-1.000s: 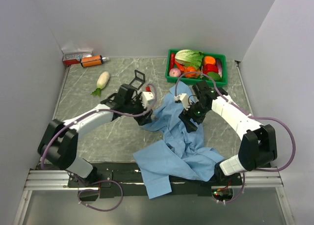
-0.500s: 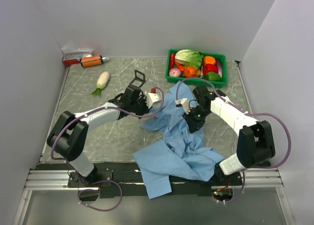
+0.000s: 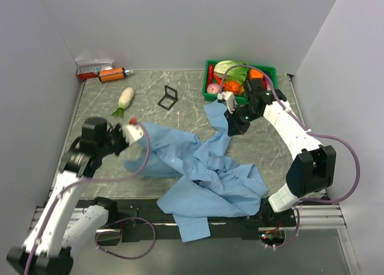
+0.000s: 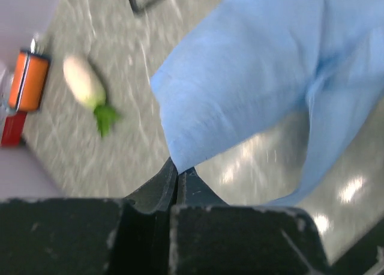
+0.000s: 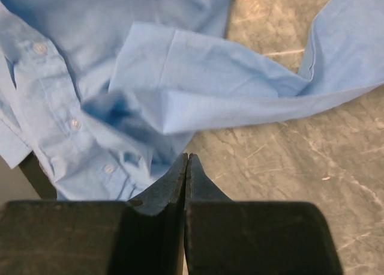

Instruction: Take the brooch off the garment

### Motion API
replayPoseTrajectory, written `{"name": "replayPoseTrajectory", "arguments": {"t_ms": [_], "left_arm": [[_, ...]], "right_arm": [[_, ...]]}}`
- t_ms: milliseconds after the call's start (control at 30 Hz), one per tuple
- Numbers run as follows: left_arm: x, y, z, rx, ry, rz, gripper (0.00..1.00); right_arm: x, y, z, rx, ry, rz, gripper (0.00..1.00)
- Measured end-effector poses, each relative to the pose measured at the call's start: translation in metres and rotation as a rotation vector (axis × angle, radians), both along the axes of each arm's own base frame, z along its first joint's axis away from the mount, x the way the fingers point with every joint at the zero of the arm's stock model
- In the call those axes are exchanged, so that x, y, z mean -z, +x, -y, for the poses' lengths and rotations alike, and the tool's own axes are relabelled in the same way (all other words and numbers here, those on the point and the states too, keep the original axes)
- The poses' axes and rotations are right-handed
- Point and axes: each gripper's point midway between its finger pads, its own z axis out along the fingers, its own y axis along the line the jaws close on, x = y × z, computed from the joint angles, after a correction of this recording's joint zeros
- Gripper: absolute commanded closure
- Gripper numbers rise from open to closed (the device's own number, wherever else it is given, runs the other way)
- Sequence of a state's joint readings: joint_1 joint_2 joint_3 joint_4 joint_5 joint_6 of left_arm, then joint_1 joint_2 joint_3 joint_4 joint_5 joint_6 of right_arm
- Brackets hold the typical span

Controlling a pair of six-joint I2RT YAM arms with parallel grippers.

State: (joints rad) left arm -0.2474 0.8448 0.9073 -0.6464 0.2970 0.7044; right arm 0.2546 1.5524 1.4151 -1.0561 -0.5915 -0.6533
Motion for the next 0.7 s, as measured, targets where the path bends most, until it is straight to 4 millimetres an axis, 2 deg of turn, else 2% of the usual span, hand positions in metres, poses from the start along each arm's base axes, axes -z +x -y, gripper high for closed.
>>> {"name": "replayPoseTrajectory", "arguments": {"t_ms": [67, 100, 167, 200, 233, 300, 333, 467, 500, 567, 700], "left_arm": [[0.01, -0.026, -0.018, 0.002, 0.084, 0.0, 0.99], [0.022, -0.041, -0.03, -0.005, 0.143, -0.015, 0.99], [0.048, -0.071, -0.051, -0.013, 0.248, -0.063, 0.99], [0.063, -0.089, -0.064, -0.02, 0.307, -0.097, 0.99], [0.07, -0.101, -0.073, -0.025, 0.347, -0.116, 0.98], [0.076, -0.115, -0.085, -0.034, 0.403, -0.138, 0.72], [0.077, -0.119, -0.088, -0.04, 0.42, -0.142, 0.51], [0.083, -0.121, -0.087, -0.044, 0.414, -0.212, 0.17], [0.081, -0.12, -0.083, -0.045, 0.394, -0.246, 0.14], [0.07, -0.11, -0.07, -0.041, 0.333, -0.289, 0.12], [0.048, -0.07, -0.042, -0.075, 0.187, -0.3, 0.13]], "right_arm": [[0.004, -0.004, 0.002, -0.007, -0.011, -0.021, 0.71], [0.006, -0.007, 0.003, -0.012, -0.019, -0.032, 0.6], [0.013, -0.011, 0.008, -0.017, -0.047, -0.051, 0.5], [0.018, -0.014, 0.011, -0.025, -0.064, -0.059, 0.42], [0.025, -0.018, 0.016, -0.028, -0.087, -0.073, 0.38], [0.04, -0.027, 0.024, -0.04, -0.131, -0.102, 0.31], [0.048, -0.033, 0.029, -0.048, -0.153, -0.122, 0.29], [0.067, -0.054, 0.044, -0.083, -0.215, -0.192, 0.25], [0.069, -0.056, 0.047, -0.091, -0.223, -0.206, 0.18], [0.073, -0.059, 0.051, -0.103, -0.23, -0.232, 0.18], [0.09, -0.066, 0.061, -0.142, -0.258, -0.291, 0.17]]}}
